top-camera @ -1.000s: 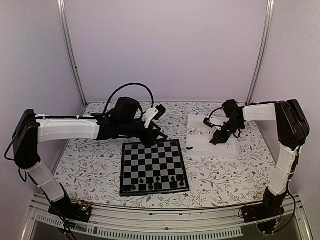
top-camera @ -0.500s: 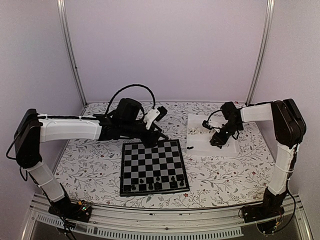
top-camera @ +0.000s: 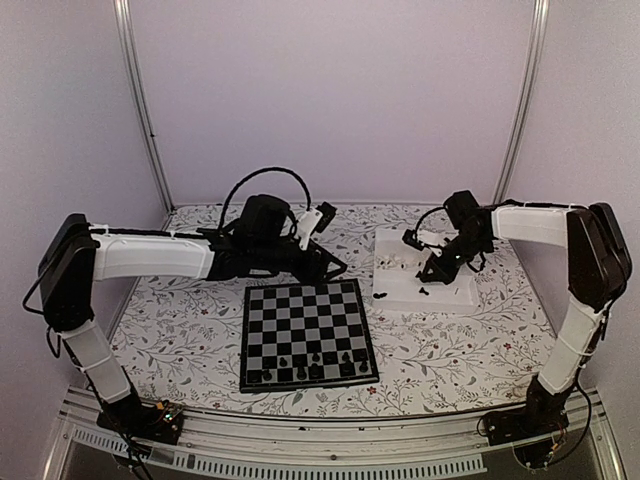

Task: Set up the chess pieces on the board
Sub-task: Pick up the chess piece from the storage box, then place the chess piece on the chessboard.

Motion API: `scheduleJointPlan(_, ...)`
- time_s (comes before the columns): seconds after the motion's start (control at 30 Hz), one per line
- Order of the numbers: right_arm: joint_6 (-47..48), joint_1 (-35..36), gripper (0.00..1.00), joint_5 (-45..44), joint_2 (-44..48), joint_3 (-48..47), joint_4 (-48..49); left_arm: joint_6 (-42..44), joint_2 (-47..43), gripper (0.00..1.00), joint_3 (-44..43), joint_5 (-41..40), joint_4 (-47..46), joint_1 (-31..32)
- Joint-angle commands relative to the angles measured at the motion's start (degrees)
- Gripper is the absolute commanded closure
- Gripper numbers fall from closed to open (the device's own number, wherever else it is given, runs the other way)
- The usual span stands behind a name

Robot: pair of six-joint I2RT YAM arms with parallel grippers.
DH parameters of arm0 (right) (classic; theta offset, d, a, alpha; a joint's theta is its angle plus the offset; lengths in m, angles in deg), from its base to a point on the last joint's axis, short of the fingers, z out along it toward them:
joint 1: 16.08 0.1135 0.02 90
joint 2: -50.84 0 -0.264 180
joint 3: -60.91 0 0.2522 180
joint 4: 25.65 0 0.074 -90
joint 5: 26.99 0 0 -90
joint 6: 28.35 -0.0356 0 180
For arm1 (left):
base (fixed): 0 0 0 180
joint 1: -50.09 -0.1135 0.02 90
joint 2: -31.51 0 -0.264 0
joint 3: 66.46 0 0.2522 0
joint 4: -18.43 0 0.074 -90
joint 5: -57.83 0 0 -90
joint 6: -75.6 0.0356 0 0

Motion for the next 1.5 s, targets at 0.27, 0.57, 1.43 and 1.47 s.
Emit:
scheduleJointPlan(0.27, 0.88, 17.04, 0.96, 2.52, 12.48, -4.14, -3.38, -26.85, 8.59, 0.35, -5.43, 11.10, -16.70, 0.30)
scheduleJointPlan(0.57, -0.04, 21.56, 0.96, 0.21, 11.25, -7.01, -3.35, -29.72, 10.19, 0.37, -5.88, 13.42, -16.92, 1.17)
scheduleJointPlan(1.43, -1.58, 23.03, 0.95, -2.87, 11.72, -8.10, -2.14, -34.96, 13.80, 0.63, -5.88, 21.67, -20.69, 1.54)
scheduleJointPlan(1.47, -1.76, 23.03, 0.95, -3.06, 11.67, -8.10, -1.98, -35.28, 13.78, 0.65, -5.88, 21.88, -20.93, 1.54)
